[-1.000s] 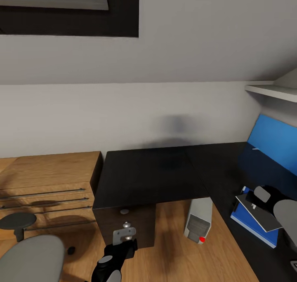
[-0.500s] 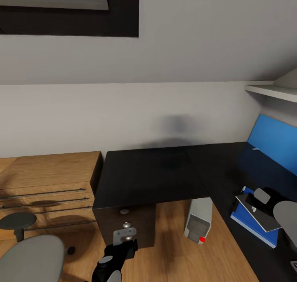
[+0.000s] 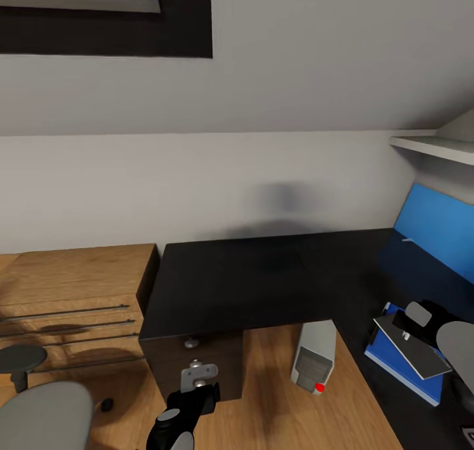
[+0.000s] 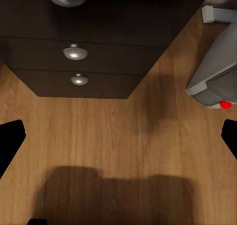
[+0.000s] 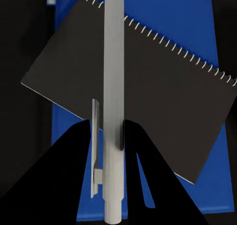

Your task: In the bedroom, organize the workspace by keeping the computer under the desk, ensuring the monitor is on the desk, placing the keyboard on the desk next to the monitor, placing the mouse on the desk next to the keyboard, moving the folder from the swivel chair onto the desk next to the mouse, stacking the notebook on top of the folder with the pen on top of the notebook, and positioning the swivel chair next to the desk.

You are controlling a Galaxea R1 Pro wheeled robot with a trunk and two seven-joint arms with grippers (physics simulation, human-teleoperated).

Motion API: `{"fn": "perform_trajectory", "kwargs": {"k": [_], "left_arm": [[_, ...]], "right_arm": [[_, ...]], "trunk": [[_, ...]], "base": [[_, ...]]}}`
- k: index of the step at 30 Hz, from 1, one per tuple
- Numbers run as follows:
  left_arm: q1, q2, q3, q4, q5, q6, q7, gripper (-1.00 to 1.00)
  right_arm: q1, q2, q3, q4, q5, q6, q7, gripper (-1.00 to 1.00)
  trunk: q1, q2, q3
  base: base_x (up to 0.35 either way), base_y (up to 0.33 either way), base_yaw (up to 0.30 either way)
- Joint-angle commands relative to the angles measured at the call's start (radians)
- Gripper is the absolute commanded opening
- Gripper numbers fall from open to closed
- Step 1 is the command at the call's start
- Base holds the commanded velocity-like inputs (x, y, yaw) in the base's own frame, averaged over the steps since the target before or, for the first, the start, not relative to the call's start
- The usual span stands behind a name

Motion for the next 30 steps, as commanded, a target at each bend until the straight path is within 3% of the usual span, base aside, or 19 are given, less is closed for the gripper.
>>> {"fn": "perform_trajectory", "kwargs": {"k": [1,11,30], "left_arm": [[-0.001,0.0,-0.002,-0.001,0.006,0.003,0.008,1.0],[-0.001,-0.001,-0.002,0.0,0.006,0.004,0.007,1.0],[-0.001,-0.009,-0.002,-0.002,0.006,0.004,0.007,1.0]], "right_arm": [[-0.002,0.0,-0.005,0.001,0.002,0.002,-0.003,-1.0],[-0.001,0.0,-0.005,0.001,0.003,0.002,-0.003,-1.0],[0.0,0.001,-0.004,0.003,0.004,0.002,-0.003,-1.0]], "trunk": [[0.0,-0.002,-0.002],[0.0,-0.002,-0.002],[0.073,-0.135,-0.061]], "base": [[0.029,-0.016,0.0],[0.082,-0.073,0.0],[0.003,-0.003,0.0]]}}
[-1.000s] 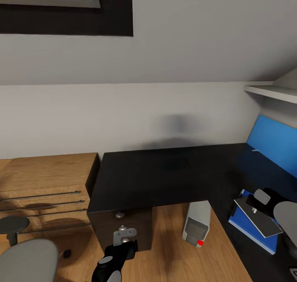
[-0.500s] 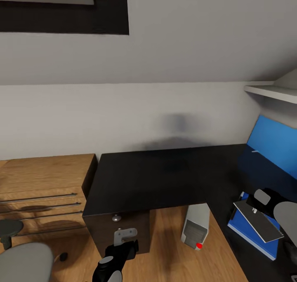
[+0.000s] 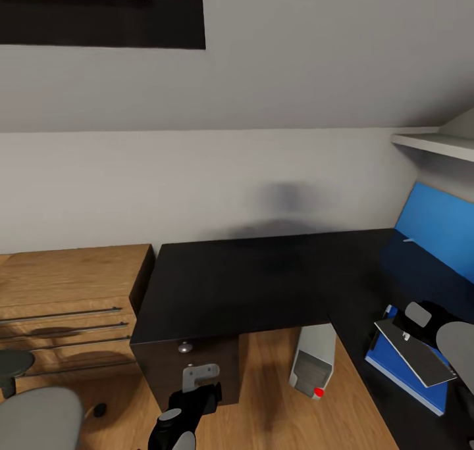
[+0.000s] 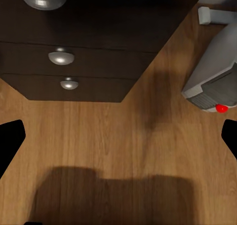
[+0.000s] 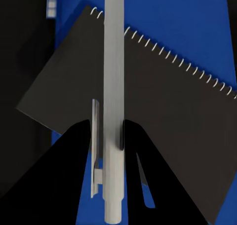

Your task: In the bedroom, organize the workspace by keeping the computer under the desk, ensuring the monitor is on the desk, placing the keyboard on the desk next to the monitor, placing the mouse on the desk next to the keyboard, moving the folder from the swivel chair onto the desk next to the mouse, stacking the notebook on top of the folder with the pen on top of the notebook, and positioning the swivel chair next to the desk.

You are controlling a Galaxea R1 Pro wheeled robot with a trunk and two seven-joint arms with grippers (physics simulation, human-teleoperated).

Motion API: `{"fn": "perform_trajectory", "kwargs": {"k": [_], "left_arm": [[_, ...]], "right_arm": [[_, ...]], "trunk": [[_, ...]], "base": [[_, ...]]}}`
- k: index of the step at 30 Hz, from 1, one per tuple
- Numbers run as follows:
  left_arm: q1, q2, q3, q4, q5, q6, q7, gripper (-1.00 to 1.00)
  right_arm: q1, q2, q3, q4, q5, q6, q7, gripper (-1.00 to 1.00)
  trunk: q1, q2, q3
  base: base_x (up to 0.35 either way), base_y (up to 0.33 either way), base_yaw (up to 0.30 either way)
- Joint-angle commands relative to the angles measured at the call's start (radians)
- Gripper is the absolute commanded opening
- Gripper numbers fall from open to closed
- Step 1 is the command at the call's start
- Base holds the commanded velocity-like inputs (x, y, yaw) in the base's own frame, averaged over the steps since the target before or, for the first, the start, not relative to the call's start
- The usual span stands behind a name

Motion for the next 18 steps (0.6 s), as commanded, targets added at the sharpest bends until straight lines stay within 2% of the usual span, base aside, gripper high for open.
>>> {"fn": "perform_trajectory", "kwargs": {"k": [1,6,12,18], "left_arm": [[-0.001,0.0,-0.001,-0.001,0.007,0.002,0.008,1.0],[-0.001,0.001,0.0,-0.001,0.008,0.002,0.008,1.0],[-0.001,0.001,0.0,-0.001,0.007,0.002,0.008,1.0],[-0.001,0.001,-0.001,-0.001,0.007,0.002,0.008,1.0]], "right_arm": [[-0.001,0.0,-0.004,0.001,0.001,0.002,-0.003,-1.0],[-0.001,0.0,-0.005,0.001,0.001,0.002,-0.003,-1.0],[-0.001,-0.001,-0.005,0.001,0.001,0.002,-0.003,-1.0],[-0.001,-0.002,-0.005,0.001,0.001,0.002,-0.003,-1.0]], "trunk": [[0.004,-0.009,-0.005],[0.023,-0.044,-0.02],[0.046,-0.086,-0.039],[0.069,-0.128,-0.058]], "base": [[0.0,0.0,0.0],[-0.058,0.0,0.0],[-0.223,0.0,0.0],[-0.031,0.0,0.0]]}}
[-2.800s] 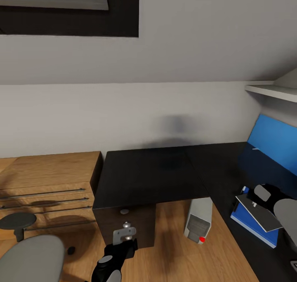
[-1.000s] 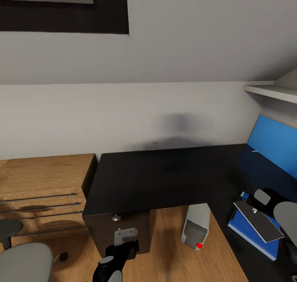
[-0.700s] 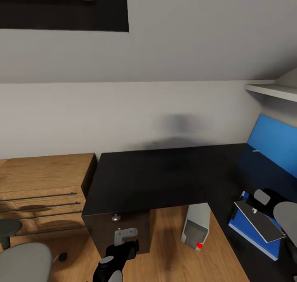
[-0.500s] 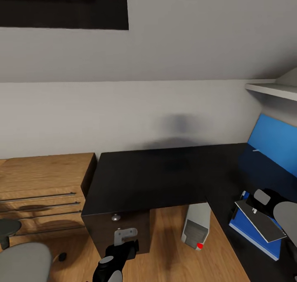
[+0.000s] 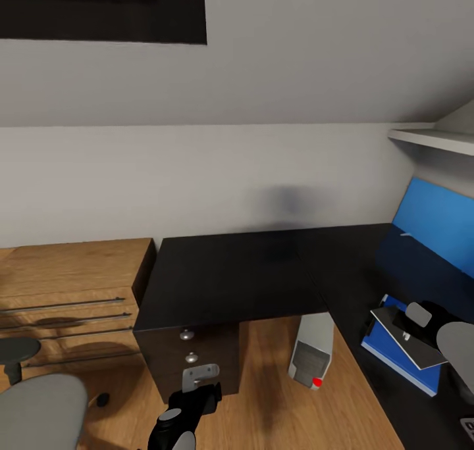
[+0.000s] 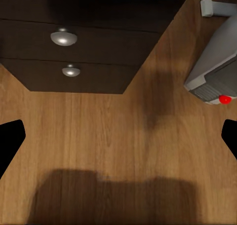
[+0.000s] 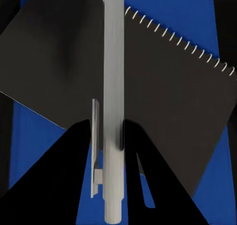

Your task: In the bedroom, organize the workspace by keeping the computer under the desk, ensuring the monitor is on the desk, placing the keyboard on the desk next to the monitor, placing the mouse on the desk next to the keyboard, moving the folder from the swivel chair onto the desk next to the mouse, stacking the notebook on top of the folder with the pen on top of the notebook, and positioning the swivel chair next to the desk.

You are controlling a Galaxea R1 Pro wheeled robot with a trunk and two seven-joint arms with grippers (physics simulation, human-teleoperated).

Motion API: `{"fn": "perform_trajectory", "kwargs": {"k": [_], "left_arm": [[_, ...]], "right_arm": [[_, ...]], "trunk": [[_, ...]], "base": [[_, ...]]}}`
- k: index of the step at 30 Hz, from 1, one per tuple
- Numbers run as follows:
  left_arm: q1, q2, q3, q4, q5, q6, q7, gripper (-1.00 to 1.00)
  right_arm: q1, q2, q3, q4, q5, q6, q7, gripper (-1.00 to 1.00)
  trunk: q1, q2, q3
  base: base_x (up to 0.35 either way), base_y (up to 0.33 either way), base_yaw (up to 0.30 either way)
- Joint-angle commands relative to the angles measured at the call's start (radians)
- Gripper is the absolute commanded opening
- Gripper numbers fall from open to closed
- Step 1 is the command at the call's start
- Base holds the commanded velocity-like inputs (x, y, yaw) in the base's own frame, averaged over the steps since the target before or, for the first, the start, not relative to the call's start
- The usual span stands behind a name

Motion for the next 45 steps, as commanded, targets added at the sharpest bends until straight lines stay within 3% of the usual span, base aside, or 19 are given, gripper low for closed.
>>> {"fn": "perform_trajectory", "kwargs": {"k": [1,17,26,27,35,40,42,45], "left_arm": [[-0.001,0.0,-0.002,-0.002,0.007,0.002,0.008,1.0],[-0.001,0.001,0.0,-0.001,0.008,0.004,0.007,1.0],[-0.001,0.001,0.0,-0.001,0.007,0.004,0.006,1.0],[-0.001,0.001,0.0,-0.001,0.007,0.004,0.006,1.0],[-0.001,0.001,0.0,-0.001,0.007,0.004,0.006,1.0],[-0.001,0.001,-0.002,0.001,0.007,0.004,0.006,1.0],[-0.001,0.001,-0.002,0.023,0.005,0.004,0.008,1.0],[-0.001,0.0,-0.004,0.046,0.004,0.004,0.007,1.0]], "right_arm": [[-0.001,0.0,-0.005,0.001,0.002,0.002,-0.003,-1.0],[-0.001,0.001,-0.003,0.001,0.003,0.002,-0.003,-1.0],[-0.001,0.001,-0.003,0.001,0.004,0.003,-0.002,-1.0],[-0.001,0.001,-0.003,0.001,0.004,0.003,-0.003,1.0],[-0.001,0.001,-0.003,0.0,0.006,0.003,-0.003,1.0],[-0.001,0.001,-0.003,0.0,0.006,0.002,-0.002,1.0],[-0.001,0.002,-0.001,-0.001,0.006,-0.041,0.002,1.0],[-0.001,0.039,0.0,-0.005,0.014,-0.102,0.0,1.0]], "trunk": [[0.004,-0.008,-0.005],[0.065,-0.12,-0.055],[0.065,-0.12,-0.055],[0.065,-0.12,-0.055],[0.065,-0.12,-0.055],[0.046,-0.085,-0.039],[0.039,-0.071,-0.033],[0.027,-0.05,-0.023]], "base": [[-0.007,0.0,0.0],[-0.001,0.0,0.0],[0.0,0.0,0.0],[0.0,0.0,0.0],[0.0,0.0,0.0],[0.0,0.0,0.0],[0.0,0.0,0.0],[0.0,0.0,0.0]]}}
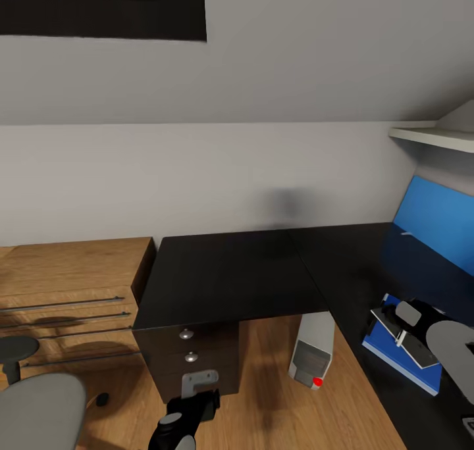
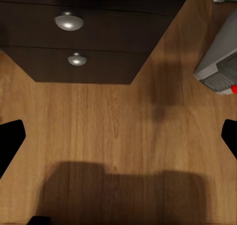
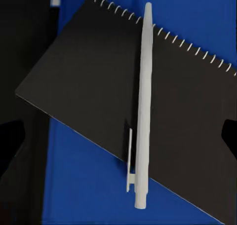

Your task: In the bedroom, organize the workspace by keeping the computer under the desk, ensuring the monitor is on the desk, placing the keyboard on the desk next to the monitor, placing the mouse on the desk next to the keyboard, moving the folder from the swivel chair onto the desk next to the mouse, stacking the notebook on top of the folder with the pen on top of the notebook, and positioning the swivel chair next to the desk.

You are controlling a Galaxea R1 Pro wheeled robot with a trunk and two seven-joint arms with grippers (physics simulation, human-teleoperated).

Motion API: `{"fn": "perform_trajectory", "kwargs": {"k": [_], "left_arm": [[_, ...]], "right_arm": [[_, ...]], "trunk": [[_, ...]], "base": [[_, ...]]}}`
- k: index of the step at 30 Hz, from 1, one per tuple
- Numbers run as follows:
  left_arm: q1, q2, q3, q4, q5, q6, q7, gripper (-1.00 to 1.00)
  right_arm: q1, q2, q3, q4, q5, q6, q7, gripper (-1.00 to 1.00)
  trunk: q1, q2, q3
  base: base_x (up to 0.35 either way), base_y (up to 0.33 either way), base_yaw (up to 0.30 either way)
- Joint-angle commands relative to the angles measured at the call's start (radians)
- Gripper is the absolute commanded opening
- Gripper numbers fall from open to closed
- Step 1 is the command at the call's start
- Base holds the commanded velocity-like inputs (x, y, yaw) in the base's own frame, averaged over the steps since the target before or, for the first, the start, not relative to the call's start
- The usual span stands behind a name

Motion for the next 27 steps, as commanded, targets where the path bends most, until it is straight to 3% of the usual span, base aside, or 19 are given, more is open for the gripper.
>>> {"fn": "perform_trajectory", "kwargs": {"k": [1,4,7,19,21,22,27], "left_arm": [[-0.001,0.0,-0.002,0.004,0.006,0.002,0.008,1.0],[-0.001,0.0,-0.002,0.01,0.006,0.002,0.007,1.0],[-0.001,-0.001,-0.003,0.013,0.006,0.002,0.005,1.0],[-0.001,-0.006,-0.004,0.023,0.004,0.002,0.001,1.0],[-0.001,-0.006,-0.004,0.024,0.004,0.002,0.001,1.0],[-0.001,-0.007,-0.004,0.025,0.004,0.002,0.002,1.0],[-0.001,-0.007,-0.002,0.025,0.005,0.0,0.003,1.0]], "right_arm": [[-0.001,0.02,-0.003,-0.001,0.018,-0.011,-0.004,1.0],[-0.001,0.048,-0.001,-0.002,0.071,-0.031,-0.006,1.0],[-0.001,0.068,0.0,-0.002,0.098,-0.069,-0.007,1.0],[0.001,0.113,0.001,-0.003,0.114,-0.114,-0.077,1.0],[0.002,0.13,0.001,-0.002,0.125,-0.132,-0.088,1.0],[0.002,0.152,0.001,-0.001,0.155,-0.143,-0.096,1.0],[0.005,0.21,0.001,0.003,0.252,-0.153,-0.113,1.0]], "trunk": [[-0.004,0.006,0.002],[-0.011,0.02,0.008],[-0.011,0.02,0.008],[-0.011,0.02,0.008],[-0.011,0.02,0.008],[-0.011,0.02,0.008],[-0.011,0.02,0.008]], "base": [[0.0,0.0,0.0],[0.0,0.0,0.0],[0.0,0.0,0.0],[0.0,0.0,0.0],[0.0,0.0,0.0],[0.0,0.0,0.0],[0.0,0.0,0.0]]}}
